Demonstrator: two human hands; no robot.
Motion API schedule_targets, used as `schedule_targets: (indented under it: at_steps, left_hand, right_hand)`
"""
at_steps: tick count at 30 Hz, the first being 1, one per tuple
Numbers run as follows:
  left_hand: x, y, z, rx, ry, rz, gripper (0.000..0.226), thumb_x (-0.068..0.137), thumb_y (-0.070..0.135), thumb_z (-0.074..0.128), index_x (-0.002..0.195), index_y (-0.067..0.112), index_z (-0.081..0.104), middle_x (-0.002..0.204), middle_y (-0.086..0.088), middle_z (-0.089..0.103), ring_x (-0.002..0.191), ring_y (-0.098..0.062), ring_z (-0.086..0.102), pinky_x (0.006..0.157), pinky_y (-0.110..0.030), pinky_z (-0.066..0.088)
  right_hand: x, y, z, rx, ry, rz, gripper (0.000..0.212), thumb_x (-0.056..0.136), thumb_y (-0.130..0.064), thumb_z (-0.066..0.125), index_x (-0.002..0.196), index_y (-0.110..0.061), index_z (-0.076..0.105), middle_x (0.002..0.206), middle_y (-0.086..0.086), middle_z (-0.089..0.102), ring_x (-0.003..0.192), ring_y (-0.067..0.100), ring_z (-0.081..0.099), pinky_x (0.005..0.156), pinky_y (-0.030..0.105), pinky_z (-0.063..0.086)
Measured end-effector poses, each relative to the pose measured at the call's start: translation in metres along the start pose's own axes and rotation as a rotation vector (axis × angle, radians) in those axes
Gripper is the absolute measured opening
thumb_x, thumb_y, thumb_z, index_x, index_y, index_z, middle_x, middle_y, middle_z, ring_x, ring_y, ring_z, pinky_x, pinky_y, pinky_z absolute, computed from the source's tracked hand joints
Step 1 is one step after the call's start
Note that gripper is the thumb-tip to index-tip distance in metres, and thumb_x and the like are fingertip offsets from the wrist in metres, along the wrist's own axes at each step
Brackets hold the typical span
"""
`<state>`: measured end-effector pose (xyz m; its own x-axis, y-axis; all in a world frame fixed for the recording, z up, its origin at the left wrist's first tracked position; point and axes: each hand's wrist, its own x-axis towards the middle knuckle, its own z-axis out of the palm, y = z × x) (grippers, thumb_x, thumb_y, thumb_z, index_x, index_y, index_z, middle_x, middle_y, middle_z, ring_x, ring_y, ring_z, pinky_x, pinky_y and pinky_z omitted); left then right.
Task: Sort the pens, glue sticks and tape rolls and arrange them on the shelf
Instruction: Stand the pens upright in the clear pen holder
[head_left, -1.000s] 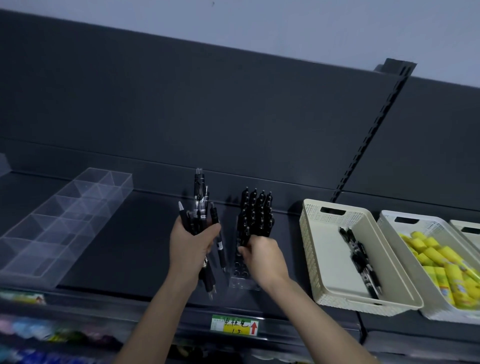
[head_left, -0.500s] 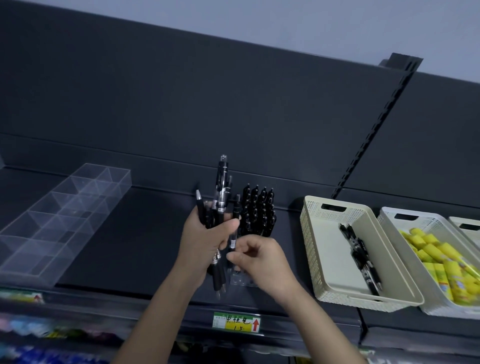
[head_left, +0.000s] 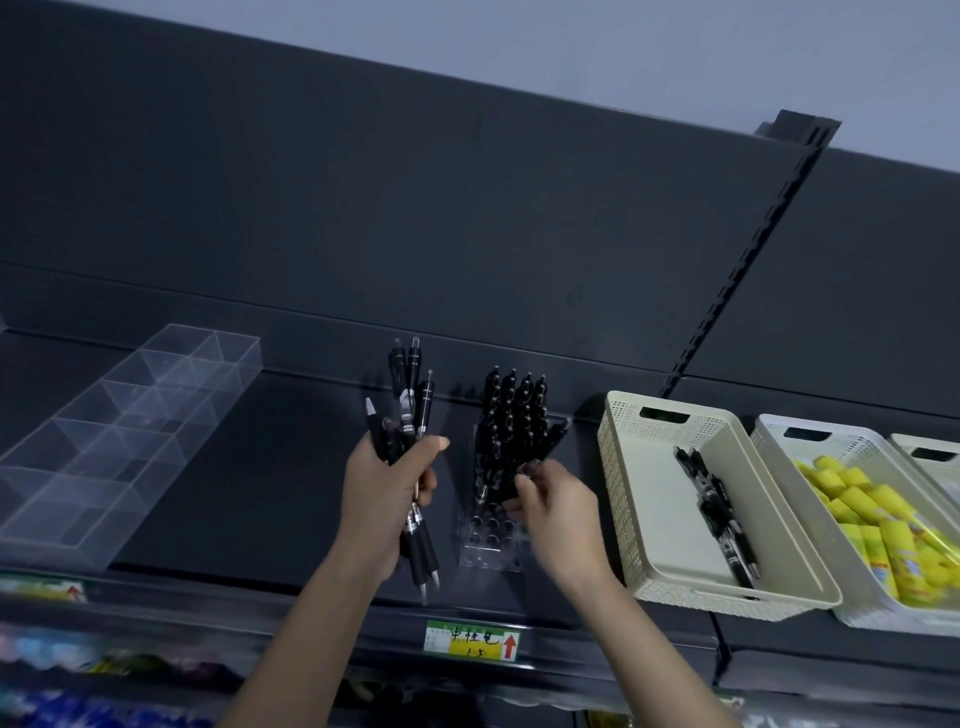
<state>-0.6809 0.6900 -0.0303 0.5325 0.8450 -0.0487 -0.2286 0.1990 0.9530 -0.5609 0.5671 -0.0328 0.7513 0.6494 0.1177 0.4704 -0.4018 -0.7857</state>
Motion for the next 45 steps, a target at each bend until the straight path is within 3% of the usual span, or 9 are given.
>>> schedule_targets:
  at_steps: [3,8,12,15,23,33,37,40,45]
  left_hand:
    - [-0.001,-0.002,-0.002,0.006,-0.006,0.010,0.023,0.077,0.016,0.076,0.083,0.011,0.054,0.059,0.000,0.051,0.051,-0.011,0.049,0.046,-0.022,0.040]
    - [-0.001,-0.004,-0.010,0.049,0.004,0.014,0.023,0.077,0.015,0.075,0.085,0.009,0.054,0.056,-0.001,0.050,0.049,-0.013,0.045,0.045,-0.023,0.039]
    - [-0.002,-0.007,-0.012,0.055,0.021,0.000,0.024,0.076,0.015,0.074,0.084,0.010,0.052,0.055,-0.001,0.048,0.047,-0.015,0.042,0.045,-0.024,0.039]
    - [-0.004,-0.009,-0.011,0.054,0.020,-0.007,0.024,0.076,0.014,0.074,0.084,0.011,0.051,0.055,-0.002,0.047,0.047,-0.014,0.042,0.045,-0.023,0.039]
    - [-0.009,-0.012,-0.014,0.094,0.009,-0.013,0.023,0.078,0.017,0.073,0.083,0.011,0.051,0.053,-0.003,0.049,0.045,-0.014,0.041,0.047,-0.024,0.040]
    - [-0.015,-0.007,-0.020,0.128,-0.112,-0.012,0.019,0.078,0.021,0.075,0.075,0.018,0.056,0.056,-0.007,0.052,0.048,-0.017,0.043,0.049,-0.025,0.042]
    - [-0.019,0.000,-0.016,0.139,-0.254,0.001,0.016,0.076,0.021,0.076,0.071,0.019,0.061,0.054,-0.008,0.051,0.047,-0.017,0.043,0.048,-0.023,0.040]
    - [-0.023,0.002,-0.007,0.171,-0.366,-0.012,0.017,0.072,0.022,0.075,0.078,0.011,0.063,0.053,-0.006,0.052,0.045,-0.015,0.042,0.045,-0.023,0.038]
    - [-0.026,0.000,0.007,0.163,-0.374,-0.029,0.017,0.073,0.023,0.073,0.083,0.013,0.065,0.064,-0.008,0.061,0.052,-0.015,0.052,0.048,-0.023,0.042]
  right_hand:
    - [0.001,0.002,0.008,-0.134,-0.035,-0.093,0.014,0.096,-0.015,0.052,0.085,-0.009,0.060,0.072,0.005,0.067,0.067,0.016,0.066,0.063,0.033,0.054]
    - [0.009,0.002,0.007,-0.234,0.028,-0.169,0.023,0.093,-0.016,0.058,0.071,-0.014,0.055,0.060,-0.002,0.055,0.051,0.010,0.050,0.047,0.011,0.037]
    - [0.010,0.007,0.008,-0.271,-0.019,-0.106,0.022,0.093,-0.020,0.058,0.076,-0.006,0.061,0.064,0.002,0.061,0.058,0.018,0.061,0.050,0.025,0.044]
    - [0.008,0.010,0.012,-0.380,-0.044,-0.097,0.023,0.093,-0.026,0.058,0.076,-0.010,0.059,0.063,-0.001,0.056,0.054,0.016,0.053,0.045,0.024,0.032]
    - [0.011,0.011,0.020,-0.470,-0.116,-0.087,0.022,0.093,-0.028,0.056,0.089,-0.009,0.065,0.083,0.008,0.068,0.073,0.026,0.065,0.055,0.027,0.044]
    - [0.005,0.010,0.010,-0.342,-0.106,-0.005,0.019,0.089,-0.030,0.065,0.084,-0.012,0.069,0.077,0.001,0.069,0.068,0.016,0.064,0.059,0.025,0.048]
    - [-0.006,-0.016,-0.002,0.154,-0.064,0.009,0.017,0.083,-0.027,0.072,0.068,-0.019,0.068,0.056,-0.012,0.061,0.052,-0.001,0.052,0.053,0.015,0.041]
    - [-0.008,-0.040,-0.010,0.445,-0.183,-0.008,0.023,0.085,-0.022,0.069,0.067,-0.009,0.065,0.053,-0.007,0.056,0.046,0.003,0.046,0.047,0.015,0.038]
    - [-0.007,-0.047,-0.018,0.459,-0.133,-0.006,0.036,0.088,-0.016,0.066,0.066,0.009,0.051,0.055,0.005,0.056,0.048,0.009,0.046,0.045,0.018,0.038]
